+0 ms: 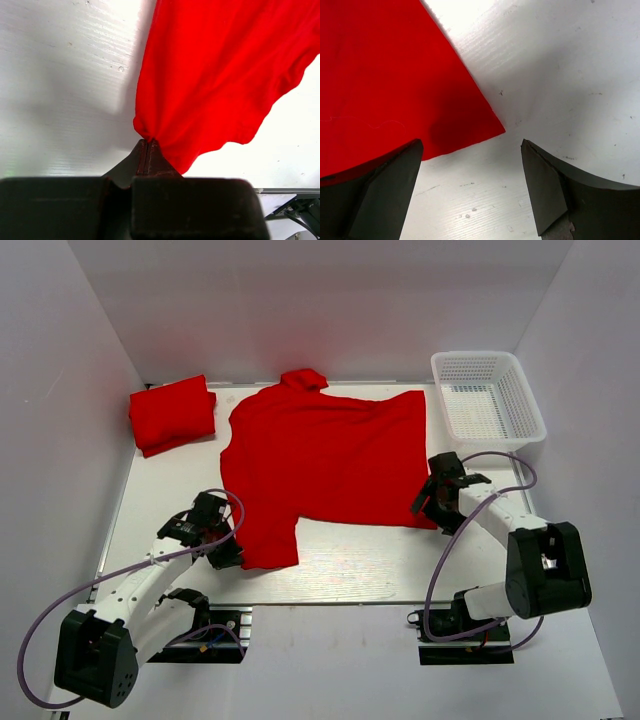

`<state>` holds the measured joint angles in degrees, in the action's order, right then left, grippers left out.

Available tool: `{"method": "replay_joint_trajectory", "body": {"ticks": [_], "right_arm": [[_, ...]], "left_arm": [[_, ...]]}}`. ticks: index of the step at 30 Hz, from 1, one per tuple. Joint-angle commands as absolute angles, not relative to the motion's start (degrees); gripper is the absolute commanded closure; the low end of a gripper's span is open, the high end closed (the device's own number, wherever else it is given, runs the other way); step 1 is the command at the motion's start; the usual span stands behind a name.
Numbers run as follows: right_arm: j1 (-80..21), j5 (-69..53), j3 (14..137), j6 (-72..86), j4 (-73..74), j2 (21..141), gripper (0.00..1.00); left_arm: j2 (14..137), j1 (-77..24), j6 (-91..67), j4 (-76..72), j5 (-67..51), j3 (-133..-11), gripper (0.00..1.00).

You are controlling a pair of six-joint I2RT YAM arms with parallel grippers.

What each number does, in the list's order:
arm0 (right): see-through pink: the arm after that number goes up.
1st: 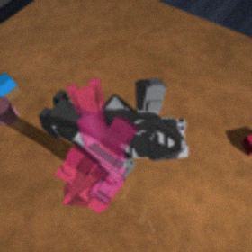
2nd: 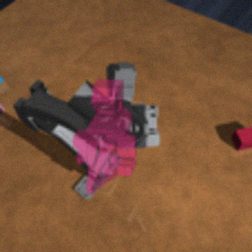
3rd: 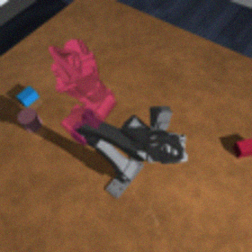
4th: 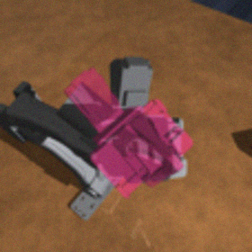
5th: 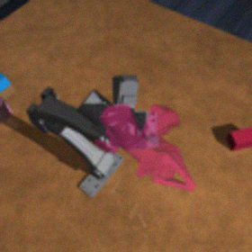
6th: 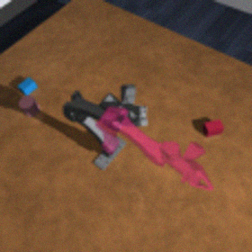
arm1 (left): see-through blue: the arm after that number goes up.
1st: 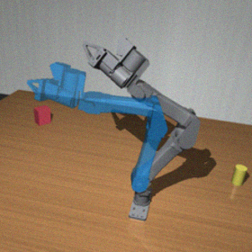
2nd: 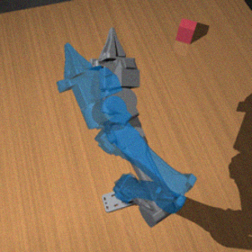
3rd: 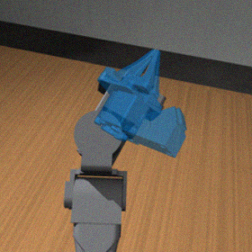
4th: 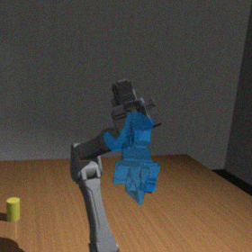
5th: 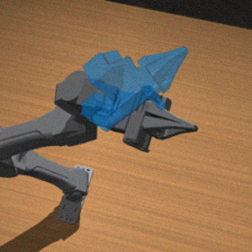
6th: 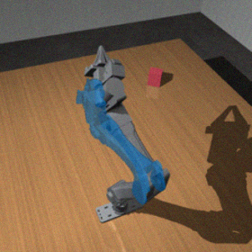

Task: Fold and stack the t-shirts
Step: Grap the side of the flattened tshirt closest away from the robot with both arms, then fold the flattened tshirt in 1/3 of the way

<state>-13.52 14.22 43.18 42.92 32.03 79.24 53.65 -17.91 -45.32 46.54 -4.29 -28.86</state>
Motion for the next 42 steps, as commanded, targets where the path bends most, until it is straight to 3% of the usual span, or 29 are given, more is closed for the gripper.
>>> {"method": "replay_joint_trajectory", "body": {"ticks": [1, 5, 10, 12, 13, 16, 26, 33, 42], "right_arm": [[-13.3, 15.2, 43.2, 44.1, 29.6, 80.2, 0.15], [-13.4, 15.4, 43.1, 44.1, 28.9, 81.8, 0.15], [-13.3, 14.2, 41.5, 44.5, 27.3, 83.2, 0.33], [-13.4, 14.1, 40.8, 44.5, 26.7, 83.4, 0.49], [-13.3, 14.2, 40.6, 44.6, 27.0, 83.4, 0.67], [-13.4, 14.5, 40.3, 44.9, 27.7, 82.4, 1.0], [-13.3, 14.7, 38.1, 42.9, 40.5, 73.6, 1.0], [-13.2, 10.3, 38.1, 40.7, 54.2, 60.7, 1.0], [-13.4, 12.2, 40.7, 38.0, 56.1, 63.9, 1.0]], "left_arm": [[53.3, -18.2, -45.6, 47.5, -5.4, -28.7, 1.0], [53.3, -18.2, -45.6, 47.5, -5.4, -29.3, 1.0], [53.3, -18.2, -45.6, 47.5, -5.4, -29.3, 1.0], [53.3, -18.2, -45.6, 48.1, -5.4, -29.3, 1.0], [53.3, -18.2, -45.6, 48.1, -5.4, -29.3, 1.0], [52.7, -18.2, -45.6, 49.8, -5.4, -30.7, 1.0], [47.8, -18.2, -45.1, 64.4, -8.0, -38.1, 1.0], [45.1, -18.2, -43.6, 80.2, -9.5, -48.9, 1.0], [50.8, -18.2, -37.9, 73.2, -9.3, -52.4, 1.0]]}}
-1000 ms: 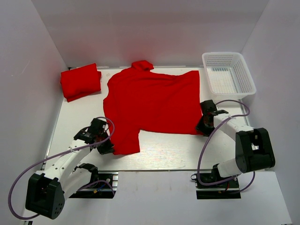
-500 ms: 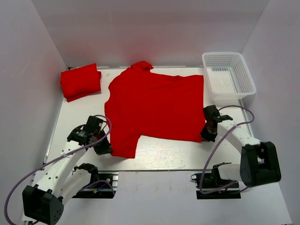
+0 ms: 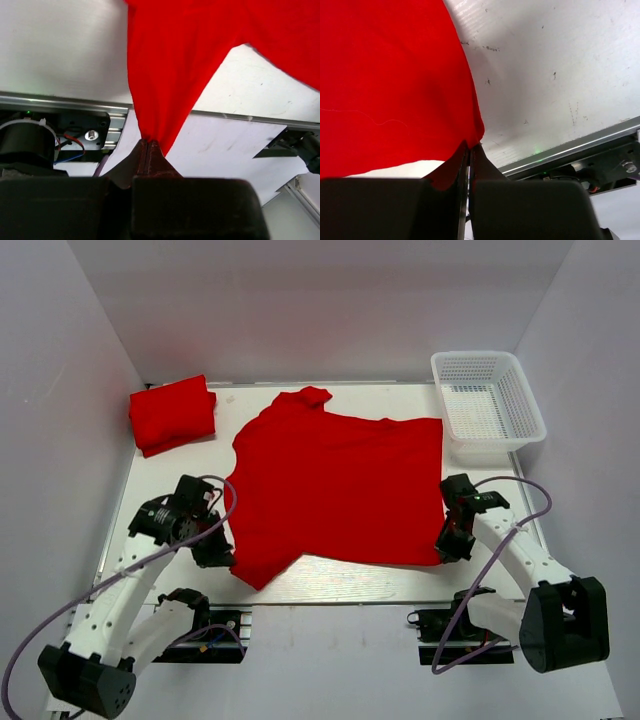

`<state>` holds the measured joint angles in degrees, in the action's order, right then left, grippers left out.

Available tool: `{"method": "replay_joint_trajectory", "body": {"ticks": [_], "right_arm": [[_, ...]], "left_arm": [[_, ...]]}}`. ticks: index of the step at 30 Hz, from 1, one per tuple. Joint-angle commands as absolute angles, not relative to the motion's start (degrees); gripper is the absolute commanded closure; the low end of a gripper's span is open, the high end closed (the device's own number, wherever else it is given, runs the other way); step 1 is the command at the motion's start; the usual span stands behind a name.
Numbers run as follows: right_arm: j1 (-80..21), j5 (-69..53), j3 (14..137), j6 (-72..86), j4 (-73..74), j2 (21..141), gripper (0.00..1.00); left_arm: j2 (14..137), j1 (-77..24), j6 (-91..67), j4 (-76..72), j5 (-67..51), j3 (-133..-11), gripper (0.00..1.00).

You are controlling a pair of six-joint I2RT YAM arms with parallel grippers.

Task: Fold and stack the t-shirts
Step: Fold the flattened tshirt in 1/3 of the way

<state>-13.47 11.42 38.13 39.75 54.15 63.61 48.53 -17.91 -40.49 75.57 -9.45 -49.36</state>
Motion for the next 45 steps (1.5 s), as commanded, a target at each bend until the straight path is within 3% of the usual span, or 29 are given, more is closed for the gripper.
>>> {"method": "replay_joint_trajectory", "body": {"ticks": [1, 14, 27, 45], "right_arm": [[-13.1, 12.8, 42.2, 37.4, 54.9, 64.7, 1.0], [-13.1, 19.7, 56.3, 31.1, 50.4, 75.7, 1.0], [-12.0, 25.4, 64.6, 29.4, 47.8, 84.9, 1.0], [-9.1, 24.5, 73.6, 28.9, 43.1, 96.5, 1.0]], "left_arm": [[51.7, -18.2, -37.9, 69.1, -8.7, -54.1, 1.0], [67.4, -17.6, -30.0, 43.3, -3.5, -64.8, 1.0], [86.4, -17.1, -23.8, 38.3, 14.9, -81.5, 1.0], [102.3, -17.1, -15.5, 24.3, 15.3, -86.5, 1.0]]}}
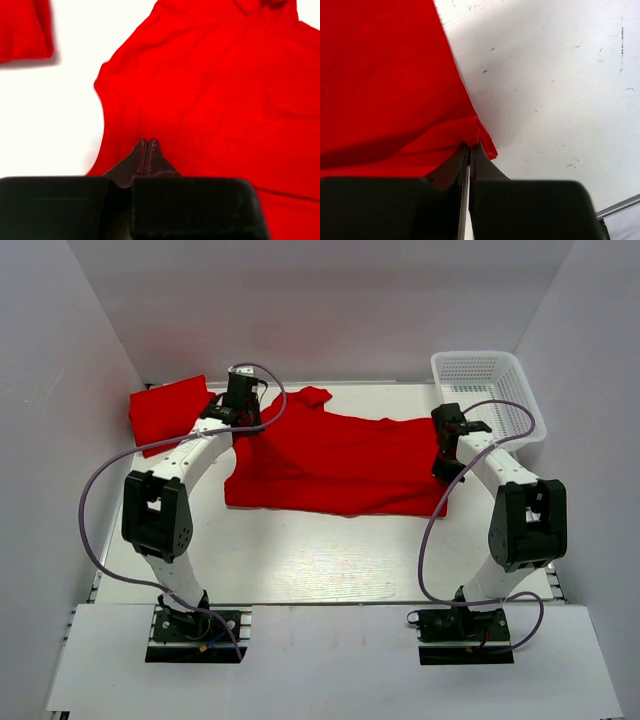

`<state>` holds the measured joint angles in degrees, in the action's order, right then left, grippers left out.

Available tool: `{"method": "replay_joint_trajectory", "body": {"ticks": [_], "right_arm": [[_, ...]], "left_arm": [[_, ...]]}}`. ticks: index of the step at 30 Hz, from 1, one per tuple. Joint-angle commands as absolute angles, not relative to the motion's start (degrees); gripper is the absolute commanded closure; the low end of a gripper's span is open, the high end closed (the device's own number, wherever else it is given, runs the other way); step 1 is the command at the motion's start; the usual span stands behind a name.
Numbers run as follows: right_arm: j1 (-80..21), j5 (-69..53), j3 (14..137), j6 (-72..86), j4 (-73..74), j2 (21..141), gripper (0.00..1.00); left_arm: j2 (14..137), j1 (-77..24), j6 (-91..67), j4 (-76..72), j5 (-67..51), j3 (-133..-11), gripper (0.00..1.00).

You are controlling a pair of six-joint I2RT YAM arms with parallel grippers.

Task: Fold and stack the t-shirts
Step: Fold the flattened tshirt in 1/3 of the way

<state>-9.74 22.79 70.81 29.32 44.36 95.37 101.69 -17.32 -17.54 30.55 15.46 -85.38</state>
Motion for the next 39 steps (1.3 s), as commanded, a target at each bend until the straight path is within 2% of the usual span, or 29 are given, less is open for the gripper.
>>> {"method": "replay_joint_trajectory", "body": {"ticks": [1, 13, 14, 15, 16, 18, 19, 20, 23, 27, 30, 34, 39], "right_arm": [[-9.1, 24.7, 74.2, 28.9, 43.1, 96.9, 1.0], [-8.1, 25.9, 77.3, 29.6, 42.7, 102.3, 1.0], [-8.0, 25.9, 78.1, 29.6, 43.1, 102.5, 1.0], [-7.9, 25.4, 78.4, 29.3, 43.2, 102.9, 0.94], [-8.1, 24.5, 78.7, 29.2, 43.3, 103.2, 0.79], [-8.0, 22.6, 78.9, 28.7, 43.4, 103.0, 0.57], [-8.3, 22.4, 78.8, 28.6, 43.5, 102.5, 0.48], [-8.2, 22.2, 78.5, 28.5, 43.4, 102.2, 0.33], [-8.3, 21.7, 77.6, 27.9, 43.2, 100.7, 0.1], [-8.5, 19.1, 75.8, 27.2, 42.9, 97.8, 0.1], [-8.8, 16.4, 73.7, 26.3, 41.3, 94.8, 0.1], [-9.8, 12.8, 68.7, 25.2, 39.6, 89.5, 0.1], [-10.7, 14.0, 62.2, 25.1, 37.9, 86.0, 0.1]], "left_arm": [[103.3, -17.1, -14.9, 23.6, 14.8, -87.6, 1.0], [113.7, -16.5, -11.4, 18.8, 15.9, -95.1, 1.0], [114.3, -16.5, -11.4, 18.8, 15.9, -95.8, 0.9], [114.3, -16.5, -10.9, 18.8, 15.9, -95.8, 0.73], [114.3, -16.5, -10.9, 19.5, 15.9, -95.3, 0.41], [113.6, -16.5, -10.9, 21.5, 17.0, -95.3, 0.21], [112.9, -16.5, -10.9, 21.5, 17.1, -95.3, 0.0], [112.9, -16.5, -10.9, 22.1, 17.1, -95.3, 0.0], [111.3, -16.5, -10.9, 24.3, 18.4, -96.6, 0.0], [107.5, -16.5, -11.7, 29.0, 19.0, -97.4, 0.0], [103.5, -16.5, -13.7, 32.0, 18.5, -93.3, 0.0], [93.5, -16.5, -16.9, 33.3, 16.5, -80.8, 0.0], [82.2, -16.5, -21.7, 33.8, 15.5, -67.4, 0.0]]}}
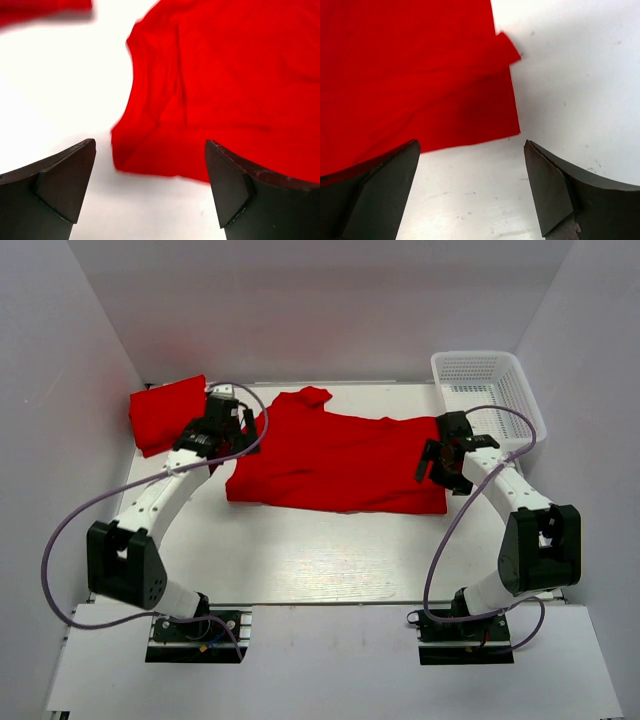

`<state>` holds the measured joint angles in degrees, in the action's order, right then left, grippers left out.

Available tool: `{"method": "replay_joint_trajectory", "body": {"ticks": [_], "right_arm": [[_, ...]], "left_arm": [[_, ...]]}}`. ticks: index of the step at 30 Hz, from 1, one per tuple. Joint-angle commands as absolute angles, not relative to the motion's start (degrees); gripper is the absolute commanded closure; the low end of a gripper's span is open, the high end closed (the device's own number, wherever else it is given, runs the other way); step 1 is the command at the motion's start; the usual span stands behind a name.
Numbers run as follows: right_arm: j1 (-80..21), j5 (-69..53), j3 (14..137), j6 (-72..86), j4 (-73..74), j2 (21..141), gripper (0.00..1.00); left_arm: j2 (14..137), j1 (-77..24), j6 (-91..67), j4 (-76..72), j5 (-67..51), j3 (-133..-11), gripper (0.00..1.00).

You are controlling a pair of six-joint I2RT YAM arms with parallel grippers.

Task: Fold and stack the t-shirts
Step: Fold the flattened tshirt in 1/3 of the way

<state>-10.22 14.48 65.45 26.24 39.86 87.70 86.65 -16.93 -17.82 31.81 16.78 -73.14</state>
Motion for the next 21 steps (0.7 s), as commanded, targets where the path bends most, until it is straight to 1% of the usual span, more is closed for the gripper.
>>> {"method": "replay_joint_trajectory", "body": {"ticks": [1, 2, 5, 7, 8, 9, 11, 14, 16, 20, 21], "right_arm": [[-10.7, 15.2, 61.8, 25.2, 38.4, 85.7, 0.1], [-10.4, 15.9, 61.4, 25.9, 38.8, 85.6, 0.1], [-10.1, 15.6, 57.2, 26.3, 37.9, 85.3, 0.1], [-10.2, 15.0, 56.4, 26.3, 36.2, 85.6, 0.1], [-10.0, 15.3, 55.9, 26.5, 35.3, 86.5, 0.12], [-10.1, 15.1, 55.9, 26.5, 35.2, 87.0, 0.12], [-10.1, 14.9, 55.3, 27.0, 34.5, 88.0, 0.12], [-9.9, 15.6, 54.6, 27.5, 32.9, 88.9, 0.1], [-9.9, 15.6, 54.3, 27.6, 32.3, 89.4, 0.1], [-9.7, 16.1, 54.7, 27.9, 31.3, 91.2, 0.1], [-9.6, 16.9, 54.7, 28.1, 30.9, 91.7, 0.1]], "left_arm": [[81.4, -16.5, -22.3, 33.8, 16.0, -66.1, 0.0], [81.4, -16.5, -23.2, 35.0, 16.0, -65.0, 0.0], [80.7, -16.5, -24.6, 33.5, 16.5, -60.4, 0.09], [81.4, -15.8, -25.3, 31.5, 14.6, -56.9, 0.11], [82.1, -15.2, -25.3, 30.0, 14.1, -56.2, 0.14], [82.8, -15.2, -25.3, 30.0, 13.2, -55.6, 0.16], [84.2, -14.7, -26.0, 29.9, 12.4, -54.6, 0.16], [84.7, -13.6, -27.1, 27.5, 12.4, -52.0, 0.16], [84.2, -13.6, -27.1, 25.8, 12.4, -50.8, 0.08], [85.1, -12.4, -27.1, 24.4, 13.4, -50.3, 0.0], [85.9, -11.8, -27.1, 24.4, 13.4, -49.8, 0.0]]}}
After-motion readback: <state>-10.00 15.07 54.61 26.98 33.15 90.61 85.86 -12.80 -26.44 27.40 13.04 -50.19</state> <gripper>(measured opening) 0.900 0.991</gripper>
